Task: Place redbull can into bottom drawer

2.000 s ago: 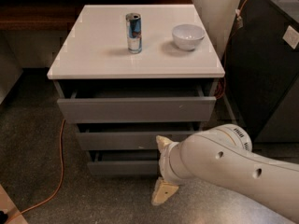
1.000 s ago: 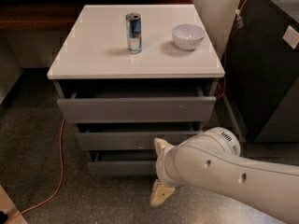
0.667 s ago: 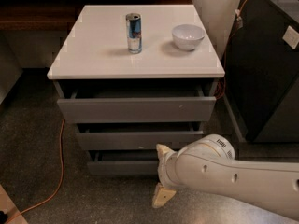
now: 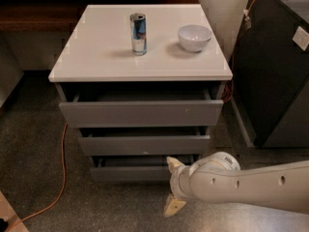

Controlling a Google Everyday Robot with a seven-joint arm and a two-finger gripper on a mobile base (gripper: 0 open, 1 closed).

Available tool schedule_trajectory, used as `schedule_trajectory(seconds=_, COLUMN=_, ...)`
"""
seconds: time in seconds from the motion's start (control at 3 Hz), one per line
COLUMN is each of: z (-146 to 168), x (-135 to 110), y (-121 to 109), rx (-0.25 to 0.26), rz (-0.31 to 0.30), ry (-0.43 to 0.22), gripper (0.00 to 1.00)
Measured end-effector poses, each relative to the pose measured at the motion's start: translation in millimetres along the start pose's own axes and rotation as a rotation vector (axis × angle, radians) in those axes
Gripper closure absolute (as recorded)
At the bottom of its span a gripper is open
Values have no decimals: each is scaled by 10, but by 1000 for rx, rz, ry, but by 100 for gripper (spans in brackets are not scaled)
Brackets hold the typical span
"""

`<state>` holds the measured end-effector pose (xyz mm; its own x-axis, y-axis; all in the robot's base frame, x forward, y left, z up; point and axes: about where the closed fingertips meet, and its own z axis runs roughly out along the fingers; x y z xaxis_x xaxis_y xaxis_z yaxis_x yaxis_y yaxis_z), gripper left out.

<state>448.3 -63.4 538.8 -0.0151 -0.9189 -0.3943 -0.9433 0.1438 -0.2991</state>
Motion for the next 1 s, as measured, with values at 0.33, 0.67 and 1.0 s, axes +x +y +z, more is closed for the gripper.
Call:
schedule_trajectory(seconds=0.33, z=348, x=79, y=-6, rx=13, rz=28, ry=-71, gripper=0)
schedule_trajectory(seconds=0.67, z=767, x=158, y=-29, rx=26, rz=65, ry=-146, gripper=0)
schedule_trajectory(seconds=1.0, z=1145, x=226, y=-102, rx=38, rz=88, ry=-194, gripper=0)
